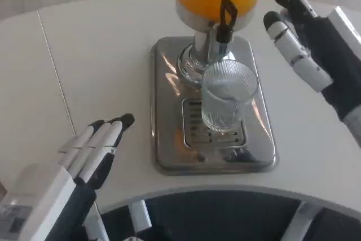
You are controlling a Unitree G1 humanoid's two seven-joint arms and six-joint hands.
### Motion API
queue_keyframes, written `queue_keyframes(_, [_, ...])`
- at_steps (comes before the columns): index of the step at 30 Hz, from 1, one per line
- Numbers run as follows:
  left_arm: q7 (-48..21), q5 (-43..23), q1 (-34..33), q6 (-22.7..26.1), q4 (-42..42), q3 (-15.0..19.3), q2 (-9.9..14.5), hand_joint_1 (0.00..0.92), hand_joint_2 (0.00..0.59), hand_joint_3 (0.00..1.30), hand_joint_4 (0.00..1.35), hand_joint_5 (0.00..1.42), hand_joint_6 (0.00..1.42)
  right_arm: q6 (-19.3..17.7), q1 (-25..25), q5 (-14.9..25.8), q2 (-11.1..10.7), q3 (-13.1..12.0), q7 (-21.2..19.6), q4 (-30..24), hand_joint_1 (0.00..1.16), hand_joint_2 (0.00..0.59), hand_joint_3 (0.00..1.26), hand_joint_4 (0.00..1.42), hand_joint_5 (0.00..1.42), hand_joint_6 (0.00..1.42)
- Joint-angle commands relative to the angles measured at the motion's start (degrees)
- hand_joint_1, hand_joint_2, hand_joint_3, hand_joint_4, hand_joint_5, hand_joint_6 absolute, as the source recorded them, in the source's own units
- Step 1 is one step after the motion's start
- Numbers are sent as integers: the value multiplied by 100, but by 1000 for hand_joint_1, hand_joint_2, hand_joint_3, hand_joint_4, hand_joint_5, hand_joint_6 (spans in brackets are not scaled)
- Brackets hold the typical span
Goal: Grasp the cup under the faucet to collect the drink, then remove the cup.
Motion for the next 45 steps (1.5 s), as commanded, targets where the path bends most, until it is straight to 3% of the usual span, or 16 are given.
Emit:
queue_keyframes(1, [-69,79,79,-160,68,74,17,0,118,26,0,16,76,-113,-196,73,100,153,-80,168,43,524,0,0,0,0])
queue_keyframes(10, [-68,135,227,-206,50,77,-83,0,117,21,0,15,74,-87,-580,-57,479,690,-206,513,37,530,0,0,0,0])
queue_keyframes(17, [-64,88,261,-235,72,153,-113,0,117,21,0,14,75,123,-463,-204,737,1036,-305,56,37,531,0,0,0,0])
queue_keyframes(22, [-90,61,257,-275,100,206,-87,0,117,21,0,14,75,301,-365,-202,847,1124,-291,-233,38,536,0,0,0,0])
queue_keyframes(33, [-130,125,241,-294,157,131,-157,0,111,29,0,14,89,843,153,-312,904,1372,-223,-1166,51,573,0,0,0,0])
queue_keyframes(45, [-174,57,316,-303,156,192,-170,0,111,30,0,14,91,994,98,-375,822,1491,-115,-1155,63,568,0,0,0,0])
